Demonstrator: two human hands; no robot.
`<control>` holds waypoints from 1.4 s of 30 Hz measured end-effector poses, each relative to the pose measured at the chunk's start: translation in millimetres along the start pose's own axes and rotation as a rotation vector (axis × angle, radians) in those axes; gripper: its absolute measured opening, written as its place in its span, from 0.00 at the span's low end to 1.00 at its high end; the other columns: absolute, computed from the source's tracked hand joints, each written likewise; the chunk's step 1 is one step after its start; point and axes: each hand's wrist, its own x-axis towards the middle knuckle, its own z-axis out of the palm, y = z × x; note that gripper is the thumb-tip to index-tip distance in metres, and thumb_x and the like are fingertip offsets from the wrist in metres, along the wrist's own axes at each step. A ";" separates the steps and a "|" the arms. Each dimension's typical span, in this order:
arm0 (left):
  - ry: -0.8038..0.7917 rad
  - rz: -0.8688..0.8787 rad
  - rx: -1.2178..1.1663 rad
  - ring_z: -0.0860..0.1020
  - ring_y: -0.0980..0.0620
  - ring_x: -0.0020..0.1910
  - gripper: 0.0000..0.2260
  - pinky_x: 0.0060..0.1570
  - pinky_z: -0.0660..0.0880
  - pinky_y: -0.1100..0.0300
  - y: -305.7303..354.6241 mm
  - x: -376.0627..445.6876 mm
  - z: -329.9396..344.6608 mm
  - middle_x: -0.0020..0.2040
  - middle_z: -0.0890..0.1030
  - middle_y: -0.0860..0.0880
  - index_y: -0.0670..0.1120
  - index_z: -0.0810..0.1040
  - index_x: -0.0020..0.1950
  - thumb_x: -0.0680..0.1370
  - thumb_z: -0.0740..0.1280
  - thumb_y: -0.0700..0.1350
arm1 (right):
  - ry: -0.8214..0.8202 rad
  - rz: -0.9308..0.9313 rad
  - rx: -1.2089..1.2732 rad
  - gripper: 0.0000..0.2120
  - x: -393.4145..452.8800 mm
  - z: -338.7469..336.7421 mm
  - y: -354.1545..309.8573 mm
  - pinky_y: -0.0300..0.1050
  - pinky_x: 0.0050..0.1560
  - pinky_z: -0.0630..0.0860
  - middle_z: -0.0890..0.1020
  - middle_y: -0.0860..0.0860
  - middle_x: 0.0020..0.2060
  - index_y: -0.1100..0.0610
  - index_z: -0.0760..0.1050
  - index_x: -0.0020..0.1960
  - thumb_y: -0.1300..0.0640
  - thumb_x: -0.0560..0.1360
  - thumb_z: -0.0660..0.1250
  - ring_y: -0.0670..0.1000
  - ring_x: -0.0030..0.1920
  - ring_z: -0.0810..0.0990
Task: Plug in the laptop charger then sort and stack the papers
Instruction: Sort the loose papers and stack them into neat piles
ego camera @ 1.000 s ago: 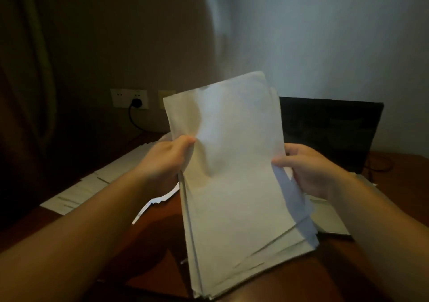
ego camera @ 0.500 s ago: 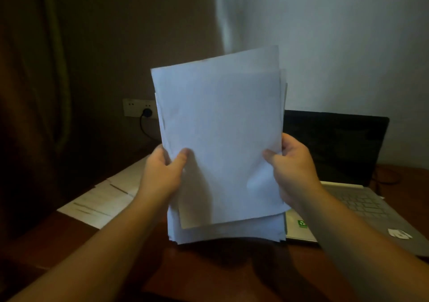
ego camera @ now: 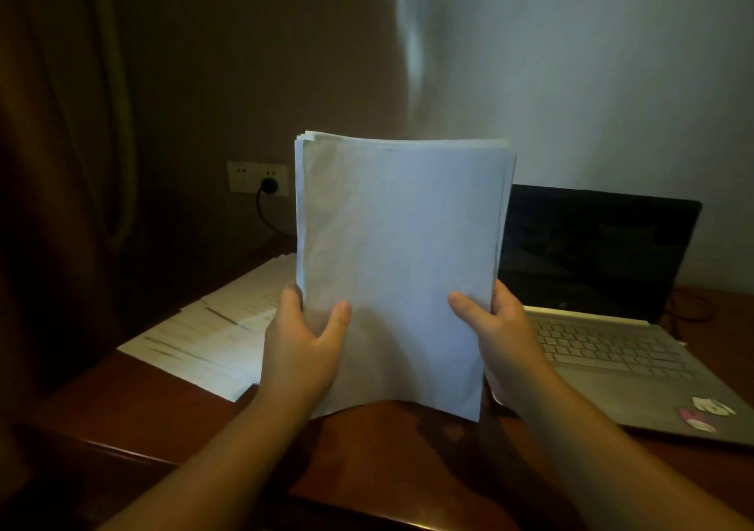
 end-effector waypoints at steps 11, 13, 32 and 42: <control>-0.080 0.016 -0.251 0.75 0.58 0.57 0.22 0.47 0.76 0.63 18.8 -0.2 -10.9 0.59 0.72 0.63 0.66 0.64 0.64 0.72 0.67 0.58 | -0.087 -0.007 0.170 0.26 0.3 -11.0 -3.4 0.56 0.54 0.79 0.84 0.51 0.55 0.51 0.74 0.65 0.50 0.67 0.71 0.55 0.56 0.83; -0.086 -0.005 -0.248 0.73 0.55 0.61 0.21 0.54 0.75 0.54 20.9 -1.7 -11.2 0.60 0.73 0.62 0.68 0.64 0.61 0.71 0.66 0.60 | -0.095 -0.004 0.177 0.24 -0.4 -12.4 -1.8 0.54 0.51 0.80 0.85 0.50 0.53 0.51 0.76 0.62 0.51 0.66 0.71 0.55 0.54 0.84; -0.017 -0.066 -0.080 0.76 0.49 0.59 0.25 0.58 0.79 0.46 25.1 9.3 8.7 0.60 0.73 0.56 0.53 0.65 0.74 0.79 0.67 0.54 | 0.072 -0.006 0.039 0.10 -0.2 -3.9 -4.9 0.43 0.39 0.79 0.86 0.45 0.42 0.48 0.76 0.51 0.59 0.73 0.73 0.49 0.43 0.85; -0.044 -0.065 -0.115 0.76 0.51 0.57 0.21 0.46 0.77 0.59 10.2 5.7 0.1 0.61 0.76 0.55 0.57 0.69 0.67 0.76 0.71 0.52 | 0.001 0.042 0.042 0.21 -8.9 -13.3 6.2 0.49 0.46 0.80 0.86 0.46 0.46 0.50 0.77 0.55 0.52 0.63 0.75 0.50 0.47 0.85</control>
